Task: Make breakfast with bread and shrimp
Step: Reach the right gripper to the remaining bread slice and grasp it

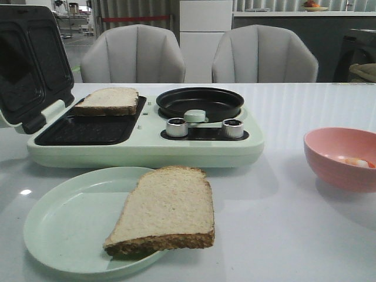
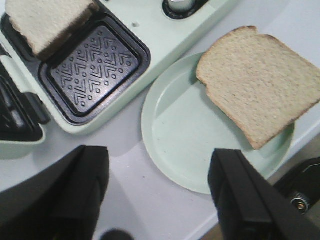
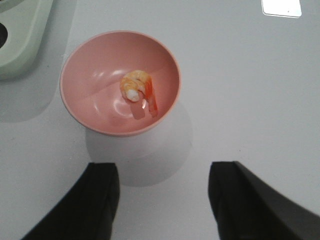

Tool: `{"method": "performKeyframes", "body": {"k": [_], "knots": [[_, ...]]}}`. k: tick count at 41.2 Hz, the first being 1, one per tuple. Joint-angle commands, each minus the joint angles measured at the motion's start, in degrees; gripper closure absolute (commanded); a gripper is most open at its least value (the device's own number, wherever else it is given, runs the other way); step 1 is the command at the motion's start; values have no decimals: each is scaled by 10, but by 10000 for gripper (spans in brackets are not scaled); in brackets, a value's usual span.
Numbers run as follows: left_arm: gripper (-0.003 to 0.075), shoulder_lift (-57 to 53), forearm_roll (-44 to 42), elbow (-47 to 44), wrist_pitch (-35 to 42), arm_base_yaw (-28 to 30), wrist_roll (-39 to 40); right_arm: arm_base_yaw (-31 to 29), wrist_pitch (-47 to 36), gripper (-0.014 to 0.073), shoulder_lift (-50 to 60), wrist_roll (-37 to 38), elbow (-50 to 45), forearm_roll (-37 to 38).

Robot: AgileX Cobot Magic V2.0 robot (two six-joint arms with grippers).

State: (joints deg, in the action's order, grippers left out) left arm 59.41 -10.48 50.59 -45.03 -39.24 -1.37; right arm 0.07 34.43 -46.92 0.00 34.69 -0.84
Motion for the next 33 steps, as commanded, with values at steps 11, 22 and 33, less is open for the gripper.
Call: {"method": "performKeyframes", "body": {"k": [11, 22, 33], "knots": [[239, -173, 87, -80, 21, 35, 2, -1, -39, 89, 0, 0, 21, 8], [239, -329, 167, -117, 11, 35, -11, -1, -18, 89, 0, 0, 20, -9], [239, -376, 164, -117, 15, 35, -11, 50, 44, 89, -35, -46, 38, -159]]}}
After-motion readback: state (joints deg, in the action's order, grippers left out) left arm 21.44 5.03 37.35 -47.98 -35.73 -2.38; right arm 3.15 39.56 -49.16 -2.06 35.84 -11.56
